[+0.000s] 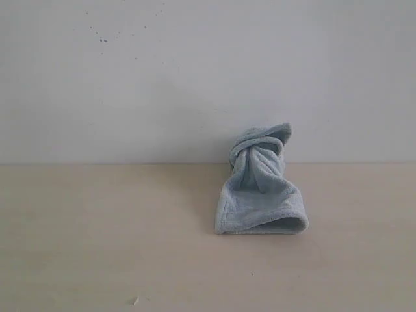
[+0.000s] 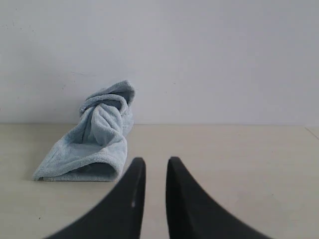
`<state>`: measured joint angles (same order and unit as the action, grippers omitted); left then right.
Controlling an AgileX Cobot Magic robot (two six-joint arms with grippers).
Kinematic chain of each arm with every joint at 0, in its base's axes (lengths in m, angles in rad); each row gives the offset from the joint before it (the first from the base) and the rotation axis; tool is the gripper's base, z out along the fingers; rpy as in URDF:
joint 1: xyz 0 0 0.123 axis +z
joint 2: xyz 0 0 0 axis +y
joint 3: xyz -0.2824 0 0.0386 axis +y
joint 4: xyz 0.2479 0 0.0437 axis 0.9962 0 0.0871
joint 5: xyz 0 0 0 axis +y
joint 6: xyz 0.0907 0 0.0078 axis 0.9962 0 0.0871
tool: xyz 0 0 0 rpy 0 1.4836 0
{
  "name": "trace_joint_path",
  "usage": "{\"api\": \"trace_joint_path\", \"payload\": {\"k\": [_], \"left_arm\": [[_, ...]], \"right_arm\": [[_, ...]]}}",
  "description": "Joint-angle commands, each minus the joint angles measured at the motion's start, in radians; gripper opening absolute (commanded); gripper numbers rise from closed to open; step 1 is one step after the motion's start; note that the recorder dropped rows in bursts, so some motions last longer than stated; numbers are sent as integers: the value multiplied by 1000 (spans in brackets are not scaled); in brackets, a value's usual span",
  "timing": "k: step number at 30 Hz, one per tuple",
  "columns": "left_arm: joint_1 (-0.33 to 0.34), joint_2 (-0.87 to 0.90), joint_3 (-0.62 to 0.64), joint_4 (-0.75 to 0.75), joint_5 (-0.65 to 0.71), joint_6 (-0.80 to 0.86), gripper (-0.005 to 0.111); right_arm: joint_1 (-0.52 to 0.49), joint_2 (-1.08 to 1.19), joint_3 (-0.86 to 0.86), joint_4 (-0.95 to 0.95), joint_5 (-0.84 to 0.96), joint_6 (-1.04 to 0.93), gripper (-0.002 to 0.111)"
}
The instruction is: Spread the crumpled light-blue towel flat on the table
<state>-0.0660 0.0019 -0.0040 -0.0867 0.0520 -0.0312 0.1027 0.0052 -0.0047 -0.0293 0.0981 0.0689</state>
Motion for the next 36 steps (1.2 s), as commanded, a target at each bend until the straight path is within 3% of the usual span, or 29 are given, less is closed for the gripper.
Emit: {"api": "trace_joint_path", "payload": {"k": [1,15,21,28,30,34,36], "left_arm": [[-2,-2,4,-2,1,-6,21],[-2,-2,4,-2,1,-6,21],[-2,-2,4,-2,1,-6,21],[-2,-2,4,-2,1,-6,21],[-2,-2,4,-2,1,-6,21],[-2,-2,4,-2,1,-6,21],[-2,-2,4,-2,1,-6,21]], "right_arm": [[-2,-5,5,-7,-12,2,16],[-2,-5,5,-5,-30,5,16],[-2,-5,5,359,-248,465,16],[-2,-5,5,397,-527,638,16],[-2,-5,-4,339,-526,660,16],[-2,-2,-186,-156,-270,791,16],[-2,77,-284,-299,-161,823,16]]}}
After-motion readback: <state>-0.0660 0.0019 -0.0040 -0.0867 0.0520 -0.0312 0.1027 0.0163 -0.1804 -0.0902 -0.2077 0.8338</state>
